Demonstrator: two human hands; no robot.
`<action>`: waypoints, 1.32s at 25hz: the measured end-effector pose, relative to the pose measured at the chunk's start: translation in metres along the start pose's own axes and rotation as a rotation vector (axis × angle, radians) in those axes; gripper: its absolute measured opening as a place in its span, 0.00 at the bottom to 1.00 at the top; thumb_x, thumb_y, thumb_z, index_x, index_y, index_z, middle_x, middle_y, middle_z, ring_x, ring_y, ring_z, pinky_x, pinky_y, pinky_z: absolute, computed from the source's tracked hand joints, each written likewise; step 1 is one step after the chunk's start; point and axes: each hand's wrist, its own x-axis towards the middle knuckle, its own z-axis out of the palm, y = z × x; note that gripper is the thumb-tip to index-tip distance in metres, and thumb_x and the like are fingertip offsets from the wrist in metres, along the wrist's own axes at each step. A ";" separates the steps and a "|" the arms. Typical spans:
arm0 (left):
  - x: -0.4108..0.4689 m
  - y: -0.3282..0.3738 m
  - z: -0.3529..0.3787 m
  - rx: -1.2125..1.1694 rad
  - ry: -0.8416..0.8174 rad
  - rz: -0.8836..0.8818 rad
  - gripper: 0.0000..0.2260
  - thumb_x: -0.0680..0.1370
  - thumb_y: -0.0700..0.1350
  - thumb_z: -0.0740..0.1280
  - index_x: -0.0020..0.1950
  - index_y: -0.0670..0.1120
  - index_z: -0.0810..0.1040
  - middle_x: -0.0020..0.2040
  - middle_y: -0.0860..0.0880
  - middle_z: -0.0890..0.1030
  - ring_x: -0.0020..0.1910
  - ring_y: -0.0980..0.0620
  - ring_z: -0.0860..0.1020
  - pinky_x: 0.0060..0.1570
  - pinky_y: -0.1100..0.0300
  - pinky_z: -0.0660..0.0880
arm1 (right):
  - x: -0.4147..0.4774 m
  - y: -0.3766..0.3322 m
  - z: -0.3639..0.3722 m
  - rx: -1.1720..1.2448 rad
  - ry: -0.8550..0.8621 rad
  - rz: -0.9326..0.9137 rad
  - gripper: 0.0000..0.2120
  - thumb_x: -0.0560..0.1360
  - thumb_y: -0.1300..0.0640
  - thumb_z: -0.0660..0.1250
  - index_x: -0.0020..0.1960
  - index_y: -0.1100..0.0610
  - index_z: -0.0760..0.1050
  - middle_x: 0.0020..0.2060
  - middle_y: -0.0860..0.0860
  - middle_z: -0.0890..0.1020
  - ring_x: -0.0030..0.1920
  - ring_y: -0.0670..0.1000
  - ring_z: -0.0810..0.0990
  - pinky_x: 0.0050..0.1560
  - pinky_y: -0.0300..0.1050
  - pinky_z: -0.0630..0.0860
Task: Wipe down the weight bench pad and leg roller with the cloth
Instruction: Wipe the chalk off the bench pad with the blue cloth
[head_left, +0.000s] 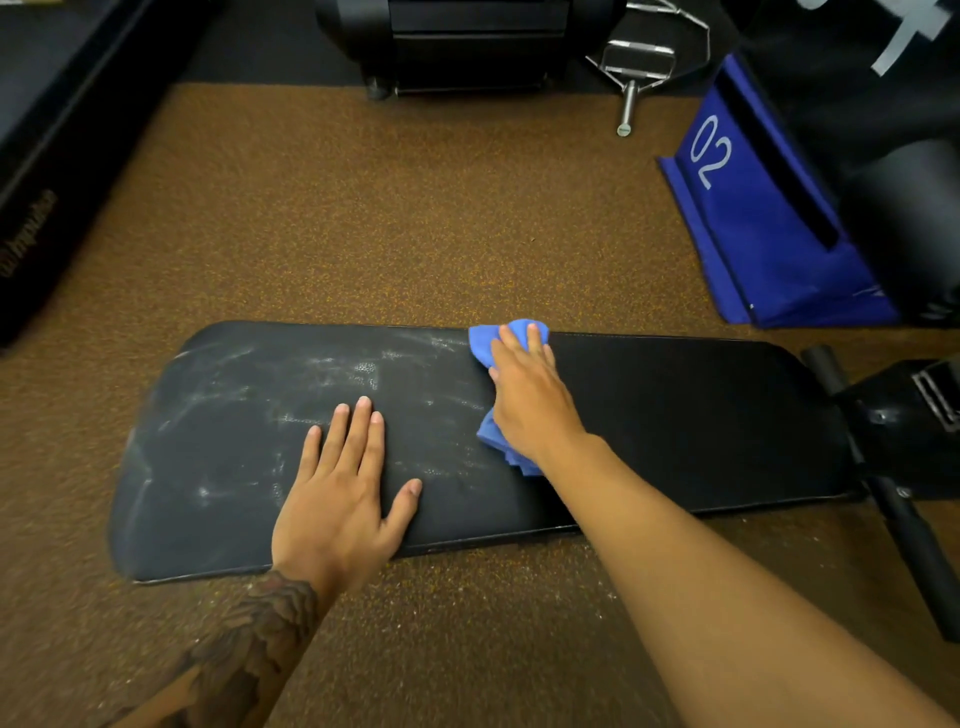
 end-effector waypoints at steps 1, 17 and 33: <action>0.000 0.000 0.000 -0.002 0.001 -0.001 0.36 0.80 0.64 0.47 0.79 0.39 0.57 0.80 0.42 0.55 0.80 0.44 0.51 0.76 0.44 0.50 | -0.021 -0.004 0.000 0.009 0.000 -0.051 0.21 0.76 0.68 0.58 0.68 0.63 0.64 0.74 0.57 0.61 0.75 0.62 0.49 0.73 0.57 0.51; 0.000 0.000 0.000 0.008 0.004 -0.005 0.37 0.80 0.64 0.45 0.79 0.39 0.56 0.80 0.42 0.54 0.80 0.45 0.49 0.77 0.45 0.48 | -0.075 -0.034 0.012 0.011 0.129 0.014 0.23 0.71 0.71 0.65 0.66 0.66 0.68 0.69 0.61 0.69 0.72 0.66 0.59 0.70 0.62 0.59; -0.001 0.000 -0.001 0.004 -0.002 -0.006 0.37 0.80 0.64 0.45 0.79 0.39 0.55 0.80 0.42 0.53 0.80 0.45 0.48 0.77 0.44 0.49 | -0.090 -0.050 0.008 -0.007 0.033 0.013 0.30 0.69 0.69 0.68 0.69 0.67 0.64 0.71 0.62 0.65 0.73 0.67 0.55 0.70 0.63 0.58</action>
